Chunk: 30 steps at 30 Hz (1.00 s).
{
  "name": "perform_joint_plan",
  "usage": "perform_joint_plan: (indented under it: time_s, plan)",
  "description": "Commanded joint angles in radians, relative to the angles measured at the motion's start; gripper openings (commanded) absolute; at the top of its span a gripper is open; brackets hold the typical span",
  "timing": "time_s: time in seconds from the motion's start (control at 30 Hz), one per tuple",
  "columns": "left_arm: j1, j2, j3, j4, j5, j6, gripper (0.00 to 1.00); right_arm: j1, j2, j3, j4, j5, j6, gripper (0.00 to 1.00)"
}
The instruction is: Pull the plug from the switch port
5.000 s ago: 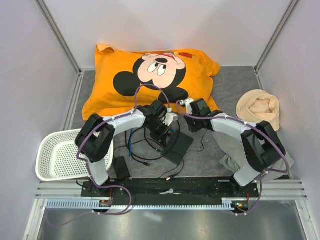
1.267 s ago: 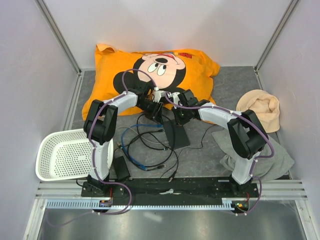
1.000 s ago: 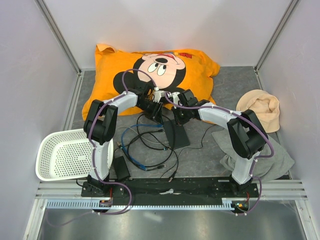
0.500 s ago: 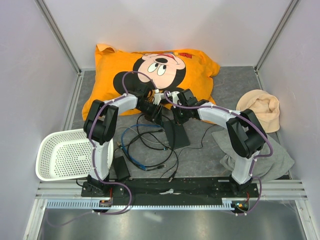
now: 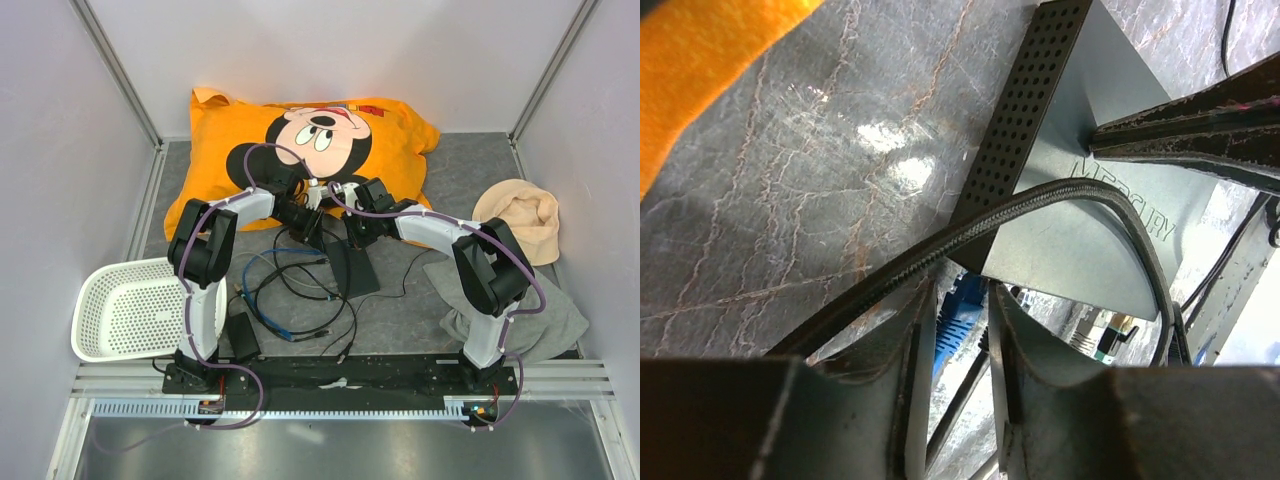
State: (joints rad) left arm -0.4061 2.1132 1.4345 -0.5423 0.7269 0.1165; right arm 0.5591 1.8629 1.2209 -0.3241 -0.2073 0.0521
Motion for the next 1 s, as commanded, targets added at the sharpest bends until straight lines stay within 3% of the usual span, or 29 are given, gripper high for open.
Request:
perform_joint_plan:
  time_s: [0.0,0.1,0.2,0.37,0.53,0.77,0.97]
  plan:
    - [-0.003,0.025,-0.009,0.044,-0.004,-0.004,0.29,0.001,0.071,-0.023,-0.062,0.060,-0.015,0.01]
    - [-0.007,0.024,-0.011,0.048,-0.030,-0.040,0.19,0.002,0.071,-0.024,-0.062,0.060,-0.017,0.01]
    - [-0.013,0.019,-0.020,0.047,-0.066,-0.084,0.02,0.002,0.071,-0.024,-0.062,0.060,-0.018,0.01]
    - [-0.017,-0.004,-0.052,0.035,-0.124,-0.141,0.02,0.002,0.067,-0.037,-0.061,0.068,-0.024,0.01]
    - [-0.011,0.016,-0.002,-0.007,-0.165,-0.048,0.02,0.007,0.061,-0.057,-0.061,0.072,-0.031,0.01]
    - [-0.046,-0.025,-0.098,0.025,-0.083,-0.075,0.02,0.009,0.050,-0.073,-0.053,0.082,-0.038,0.01]
    - [-0.028,0.017,0.074,-0.045,-0.171,0.032,0.02,0.010,0.053,-0.075,-0.052,0.080,-0.038,0.01]
